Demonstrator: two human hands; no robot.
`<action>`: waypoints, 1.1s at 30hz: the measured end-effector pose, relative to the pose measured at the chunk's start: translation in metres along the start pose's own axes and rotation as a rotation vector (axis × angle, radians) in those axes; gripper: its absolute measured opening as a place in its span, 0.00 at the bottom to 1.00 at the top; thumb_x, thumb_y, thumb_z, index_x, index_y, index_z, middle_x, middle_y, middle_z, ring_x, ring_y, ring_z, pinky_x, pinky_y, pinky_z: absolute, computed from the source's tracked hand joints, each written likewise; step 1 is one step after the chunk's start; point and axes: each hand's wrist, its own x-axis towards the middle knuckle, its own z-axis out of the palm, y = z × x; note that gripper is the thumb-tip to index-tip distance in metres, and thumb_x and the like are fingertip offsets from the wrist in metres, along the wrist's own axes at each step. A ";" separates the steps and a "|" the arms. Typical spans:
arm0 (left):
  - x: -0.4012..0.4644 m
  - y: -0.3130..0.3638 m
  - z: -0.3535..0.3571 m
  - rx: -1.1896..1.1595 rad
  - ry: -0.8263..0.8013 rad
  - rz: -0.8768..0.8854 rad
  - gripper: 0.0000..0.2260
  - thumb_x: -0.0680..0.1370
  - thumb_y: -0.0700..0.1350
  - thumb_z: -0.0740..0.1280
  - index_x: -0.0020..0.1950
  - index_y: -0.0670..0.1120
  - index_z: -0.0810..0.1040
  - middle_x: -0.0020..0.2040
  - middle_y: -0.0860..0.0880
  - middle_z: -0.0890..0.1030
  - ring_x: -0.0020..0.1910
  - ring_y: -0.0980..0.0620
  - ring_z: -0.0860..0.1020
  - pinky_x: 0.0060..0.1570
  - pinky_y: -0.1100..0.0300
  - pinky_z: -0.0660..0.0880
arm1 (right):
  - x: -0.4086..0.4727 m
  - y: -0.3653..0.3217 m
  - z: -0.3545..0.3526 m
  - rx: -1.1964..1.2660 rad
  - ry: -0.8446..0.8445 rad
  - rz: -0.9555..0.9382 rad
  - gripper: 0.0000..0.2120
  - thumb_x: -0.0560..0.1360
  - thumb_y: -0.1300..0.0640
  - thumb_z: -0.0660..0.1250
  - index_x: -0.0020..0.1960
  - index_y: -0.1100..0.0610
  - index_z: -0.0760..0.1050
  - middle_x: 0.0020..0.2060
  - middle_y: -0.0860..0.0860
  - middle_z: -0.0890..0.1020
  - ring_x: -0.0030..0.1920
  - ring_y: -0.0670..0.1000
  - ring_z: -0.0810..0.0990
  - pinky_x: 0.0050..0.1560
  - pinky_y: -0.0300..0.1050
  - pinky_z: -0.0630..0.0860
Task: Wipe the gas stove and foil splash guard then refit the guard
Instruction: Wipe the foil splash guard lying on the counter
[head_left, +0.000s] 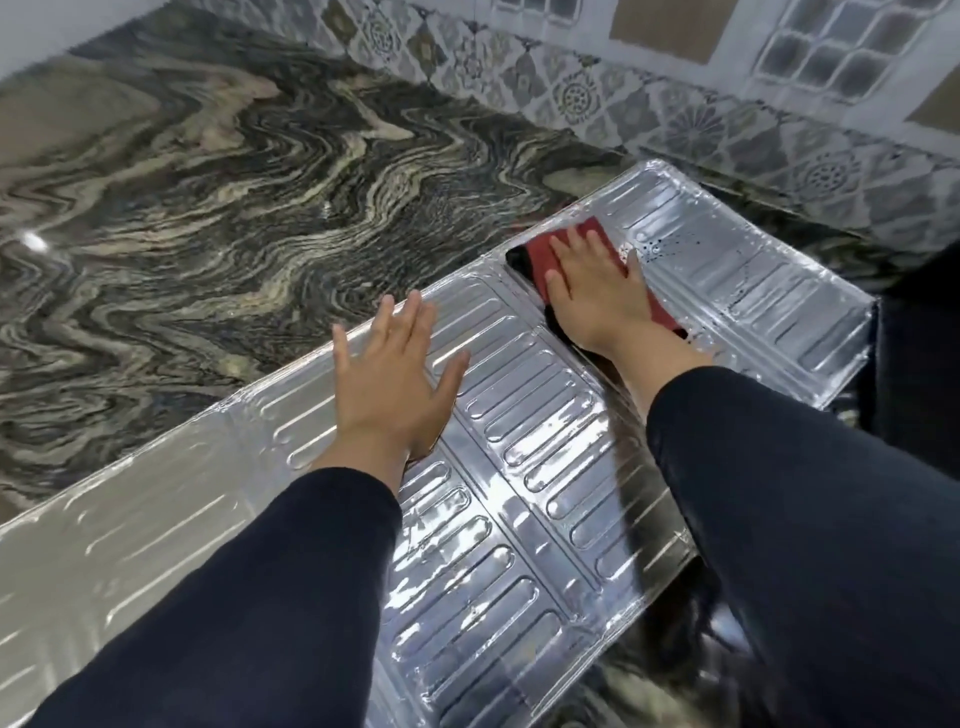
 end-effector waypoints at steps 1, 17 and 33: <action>0.000 0.000 0.000 0.000 0.002 -0.002 0.32 0.78 0.66 0.39 0.78 0.53 0.44 0.79 0.57 0.43 0.78 0.54 0.41 0.74 0.39 0.40 | -0.014 -0.005 0.003 0.007 -0.001 -0.002 0.26 0.81 0.47 0.42 0.78 0.50 0.47 0.78 0.47 0.46 0.78 0.49 0.42 0.74 0.59 0.38; -0.003 -0.038 -0.022 0.007 -0.166 0.053 0.29 0.80 0.60 0.41 0.79 0.49 0.44 0.79 0.54 0.42 0.78 0.52 0.40 0.72 0.35 0.40 | -0.169 -0.022 0.021 0.076 0.014 0.101 0.26 0.81 0.46 0.42 0.78 0.48 0.45 0.78 0.46 0.44 0.77 0.48 0.39 0.75 0.56 0.38; 0.010 0.024 -0.002 -0.033 -0.062 0.096 0.26 0.82 0.54 0.40 0.78 0.46 0.44 0.80 0.51 0.43 0.78 0.54 0.40 0.73 0.41 0.36 | -0.156 -0.060 0.028 0.095 0.016 0.067 0.25 0.81 0.48 0.41 0.78 0.49 0.45 0.78 0.46 0.44 0.77 0.47 0.38 0.75 0.56 0.37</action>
